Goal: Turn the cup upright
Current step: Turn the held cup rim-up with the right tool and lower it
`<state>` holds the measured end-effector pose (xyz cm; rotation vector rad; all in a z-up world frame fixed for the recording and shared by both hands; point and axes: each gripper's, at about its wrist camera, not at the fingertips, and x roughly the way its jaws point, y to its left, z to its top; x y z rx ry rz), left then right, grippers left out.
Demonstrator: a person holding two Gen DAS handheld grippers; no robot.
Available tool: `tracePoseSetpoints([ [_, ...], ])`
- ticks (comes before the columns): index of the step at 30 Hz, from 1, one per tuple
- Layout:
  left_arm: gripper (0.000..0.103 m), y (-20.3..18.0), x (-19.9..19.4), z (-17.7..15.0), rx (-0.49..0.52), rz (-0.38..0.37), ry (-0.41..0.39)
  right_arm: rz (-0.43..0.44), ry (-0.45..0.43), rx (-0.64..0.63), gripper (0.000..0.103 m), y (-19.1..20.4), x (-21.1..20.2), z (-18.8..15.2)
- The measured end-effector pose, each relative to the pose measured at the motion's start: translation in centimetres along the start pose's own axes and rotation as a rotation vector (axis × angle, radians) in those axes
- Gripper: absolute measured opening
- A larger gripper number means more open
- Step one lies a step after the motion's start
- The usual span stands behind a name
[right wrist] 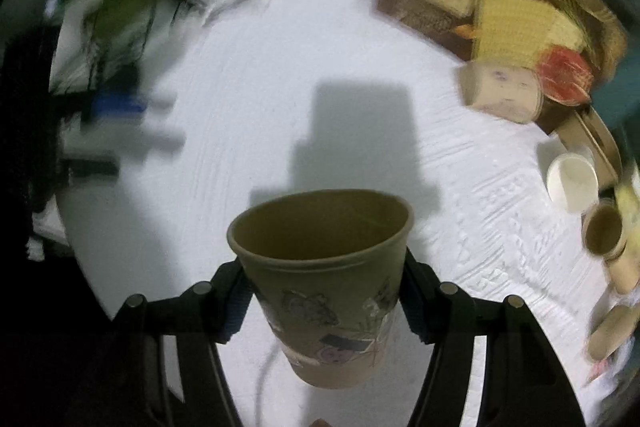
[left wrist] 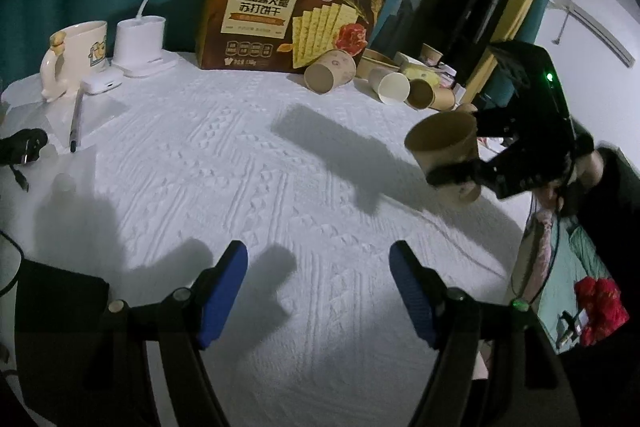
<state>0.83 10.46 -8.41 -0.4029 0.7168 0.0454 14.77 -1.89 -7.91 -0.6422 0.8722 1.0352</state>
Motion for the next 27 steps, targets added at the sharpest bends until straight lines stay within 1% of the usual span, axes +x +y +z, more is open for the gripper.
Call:
tracePoseSetpoints([
  [1, 0.073, 0.1, -0.1, 0.0, -0.017, -0.005, -0.003, 0.011, -0.066, 0.06, 0.061, -0.6, -0.4, -0.3],
  [2, 0.074, 0.2, -0.2, 0.1, -0.029, -0.008, -0.005, 0.015, -0.112, 0.103, 0.061, -1.6, 0.1, -0.4],
  [4, 0.074, 0.4, -0.3, 0.2, -0.054, -0.009, -0.01, 0.0, -0.2, 0.195, 0.061, -2.0, 0.2, -1.1],
  [8, 0.074, 0.5, -0.3, 0.5, -0.076, 0.009, -0.014, 0.008, -0.324, 0.372, 0.061, -3.4, 0.5, -3.6],
  [10, 0.074, 0.4, -0.2, 0.6, -0.087, 0.014, -0.012, -0.022, -0.358, 0.398, 0.061, -3.6, 0.6, -4.5],
  [13, 0.074, 0.1, 0.2, 0.7, -0.098, 0.012, -0.007, -0.085, -0.392, 0.397, 0.061, -2.7, 0.7, -5.4],
  [16, 0.074, -0.7, 0.9, 0.7, -0.082, 0.031, 0.006, -0.129, -0.405, 0.366, 0.061, -2.1, 0.9, -6.0],
  [20, 0.074, -1.4, 1.4, 0.6, -0.076, 0.024, 0.018, -0.148, -0.432, 0.352, 0.061, -1.5, 0.7, -7.1],
  [27, 0.074, -2.1, 2.3, 0.3, -0.063, 0.023, 0.049, -0.133, -0.45, 0.395, 0.061, -1.5, 0.3, -8.3],
])
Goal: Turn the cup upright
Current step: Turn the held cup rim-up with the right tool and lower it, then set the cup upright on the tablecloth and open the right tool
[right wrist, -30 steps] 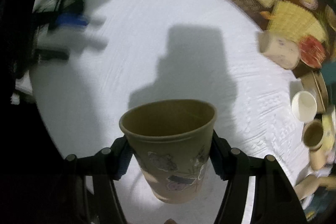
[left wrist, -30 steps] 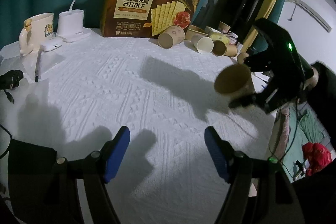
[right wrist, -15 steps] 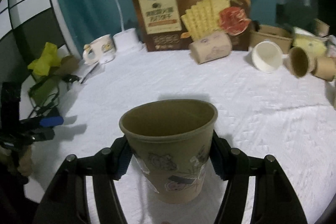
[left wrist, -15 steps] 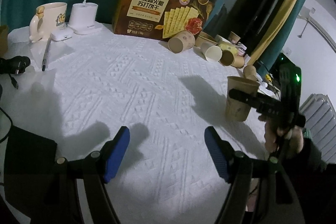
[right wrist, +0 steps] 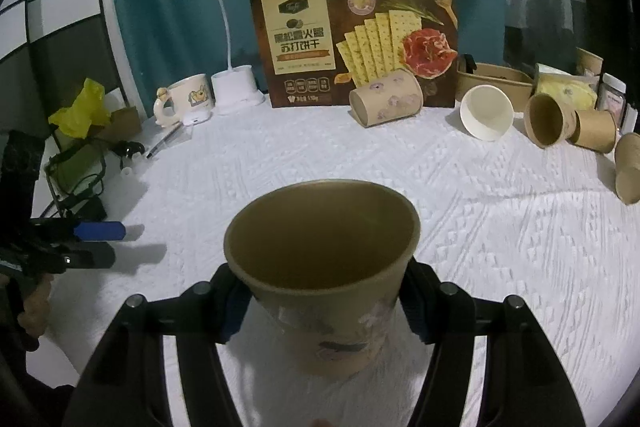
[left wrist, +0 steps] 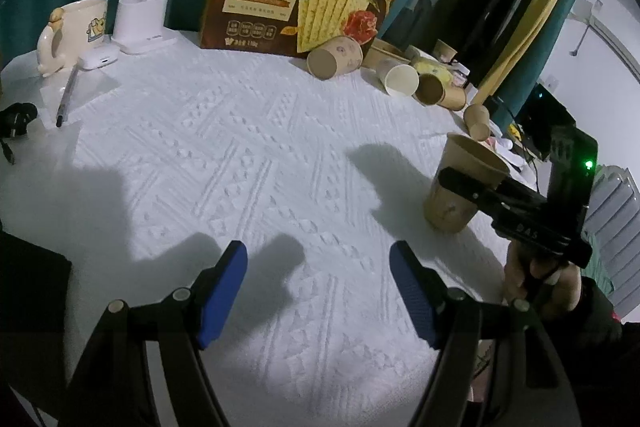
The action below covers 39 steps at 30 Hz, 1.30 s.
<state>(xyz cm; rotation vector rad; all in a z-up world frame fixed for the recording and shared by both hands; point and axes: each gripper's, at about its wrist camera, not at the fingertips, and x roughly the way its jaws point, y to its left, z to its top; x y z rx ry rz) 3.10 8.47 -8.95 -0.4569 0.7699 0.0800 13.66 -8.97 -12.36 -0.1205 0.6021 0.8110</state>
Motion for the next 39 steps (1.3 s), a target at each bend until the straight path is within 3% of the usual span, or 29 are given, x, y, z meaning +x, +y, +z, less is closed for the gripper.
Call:
tracePoseSetpoints([
  [7, 0.074, -1.0, 0.3, 0.4, 0.025, 0.006, 0.006, 0.008, 0.0, 0.017, 0.062, -0.3, -0.8, -1.2],
  [20, 0.074, -2.9, 1.1, 0.2, 0.056, -0.011, 0.038, -0.058, 0.052, 0.046, 0.07, -0.1, -1.4, -3.4],
  [33, 0.074, -5.2, 1.6, -0.1, 0.105, -0.051, 0.063, -0.141, 0.073, 0.14, 0.071, -1.1, -5.6, -6.6],
  [39, 0.074, -7.4, 1.5, -0.6, 0.195, -0.016, 0.049, -0.205, 0.062, 0.205, 0.071, -1.6, -8.2, -7.7],
])
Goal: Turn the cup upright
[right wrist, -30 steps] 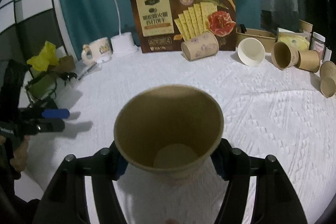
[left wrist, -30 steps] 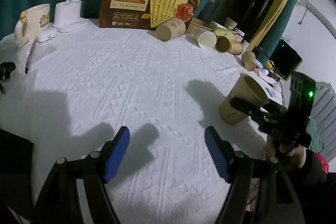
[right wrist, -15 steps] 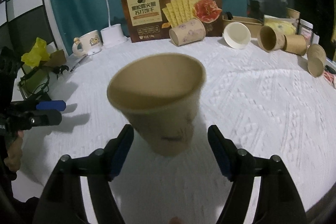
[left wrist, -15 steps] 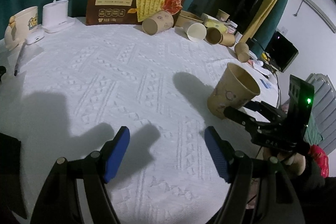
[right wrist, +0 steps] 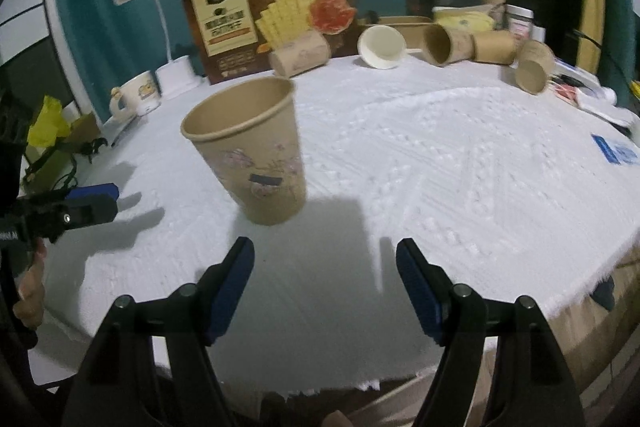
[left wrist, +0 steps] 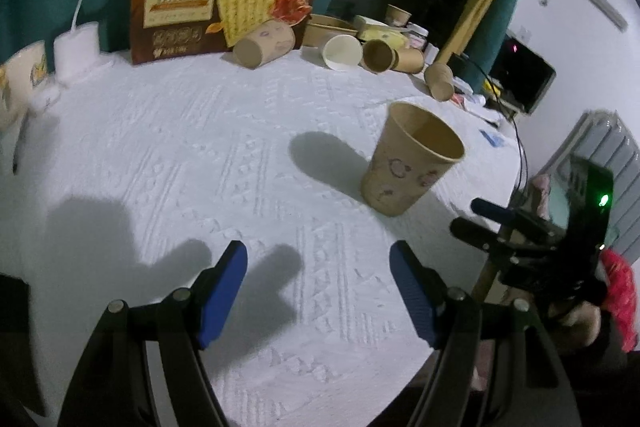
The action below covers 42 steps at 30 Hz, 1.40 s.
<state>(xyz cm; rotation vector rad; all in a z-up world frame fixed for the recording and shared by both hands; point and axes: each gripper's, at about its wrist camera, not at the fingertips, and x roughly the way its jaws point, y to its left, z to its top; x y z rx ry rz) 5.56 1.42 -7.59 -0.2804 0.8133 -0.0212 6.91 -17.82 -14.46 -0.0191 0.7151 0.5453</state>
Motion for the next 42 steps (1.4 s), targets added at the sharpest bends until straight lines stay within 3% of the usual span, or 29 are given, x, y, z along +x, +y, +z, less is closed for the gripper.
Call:
tracePoseSetpoints([
  [11, 0.074, -4.5, -2.0, 0.9, 0.161, 0.009, -0.063, -0.084, -0.064, 0.055, 0.071, -0.8, -5.8, 0.0],
  [18, 0.074, -7.1, -5.1, 2.4, 0.225, -0.013, -0.186, -0.114, -0.143, 0.063, 0.071, -1.1, -10.3, 1.6],
  [24, 0.079, -8.2, -8.0, 3.8, 0.221, -0.04, -0.299, -0.141, -0.229, 0.051, 0.071, -1.0, -14.4, 3.2],
  [33, 0.094, -7.8, -11.8, 4.8, 0.173, 0.031, -0.428, -0.164, -0.34, 0.008, 0.076, -0.2, -19.1, 4.9],
  [42, 0.096, -7.1, -12.0, 4.5, 0.176, 0.06, -0.439, -0.156, -0.333, -0.015, 0.08, 0.6, -18.3, 5.5],
])
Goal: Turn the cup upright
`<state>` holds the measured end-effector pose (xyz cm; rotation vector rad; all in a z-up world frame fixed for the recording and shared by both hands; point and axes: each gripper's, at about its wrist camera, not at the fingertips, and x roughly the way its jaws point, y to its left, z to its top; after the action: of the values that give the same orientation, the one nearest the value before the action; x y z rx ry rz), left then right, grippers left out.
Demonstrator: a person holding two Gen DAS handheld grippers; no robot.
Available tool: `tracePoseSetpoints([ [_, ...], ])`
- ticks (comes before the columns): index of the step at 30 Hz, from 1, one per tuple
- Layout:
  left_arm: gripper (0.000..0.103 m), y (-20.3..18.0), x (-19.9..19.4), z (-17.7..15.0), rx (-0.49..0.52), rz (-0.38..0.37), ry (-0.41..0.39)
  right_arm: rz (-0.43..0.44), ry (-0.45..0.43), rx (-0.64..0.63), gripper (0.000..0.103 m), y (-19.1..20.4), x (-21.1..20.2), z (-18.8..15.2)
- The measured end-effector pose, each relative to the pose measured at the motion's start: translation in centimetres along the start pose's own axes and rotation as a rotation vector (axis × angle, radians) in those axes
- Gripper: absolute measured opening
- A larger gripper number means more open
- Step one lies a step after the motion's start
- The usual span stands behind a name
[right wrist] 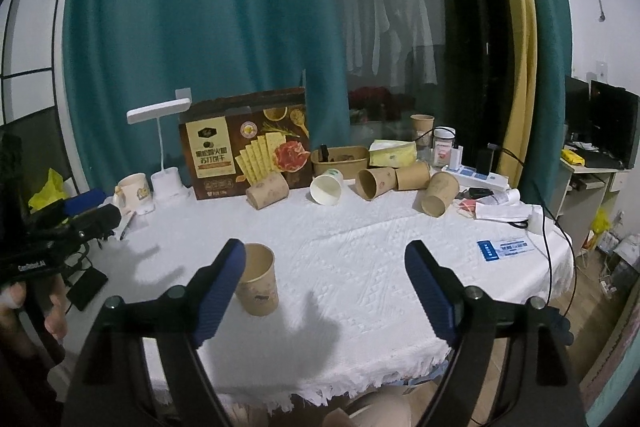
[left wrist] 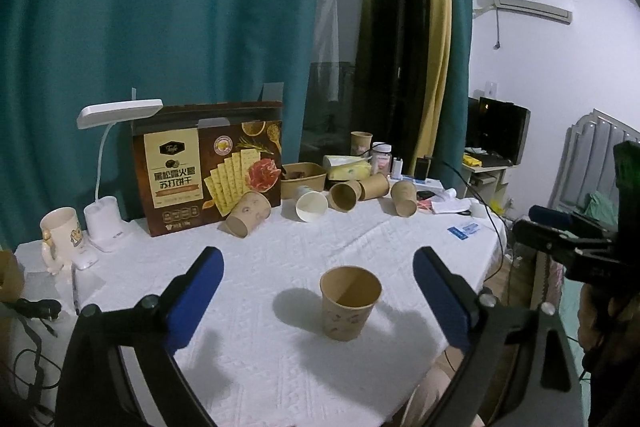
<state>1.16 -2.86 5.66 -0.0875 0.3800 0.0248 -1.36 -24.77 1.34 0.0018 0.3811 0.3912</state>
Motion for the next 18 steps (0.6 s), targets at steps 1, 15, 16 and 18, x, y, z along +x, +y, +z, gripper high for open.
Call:
tracePoseSetpoints([
  [1, 0.096, 0.0, 0.01, -0.04, 0.002, 0.001, 0.0, 0.002, 0.001, -0.001, 0.08, 0.07, 0.09, 0.01],
  [15, 0.096, 0.36, 0.14, -0.38, 0.002, 0.007, 0.006, 0.014, 0.007, 0.0, 0.08, 0.71, 0.71, -0.18],
  [16, 0.096, 0.38, 0.13, -0.41, 0.001, 0.007, 0.006, 0.015, 0.007, -0.002, 0.08, 0.78, 0.74, -0.18],
  [18, 0.096, 0.41, 0.23, -0.42, 0.0, 0.007, 0.008, 0.016, 0.009, -0.003, 0.08, 0.89, 0.78, -0.21],
])
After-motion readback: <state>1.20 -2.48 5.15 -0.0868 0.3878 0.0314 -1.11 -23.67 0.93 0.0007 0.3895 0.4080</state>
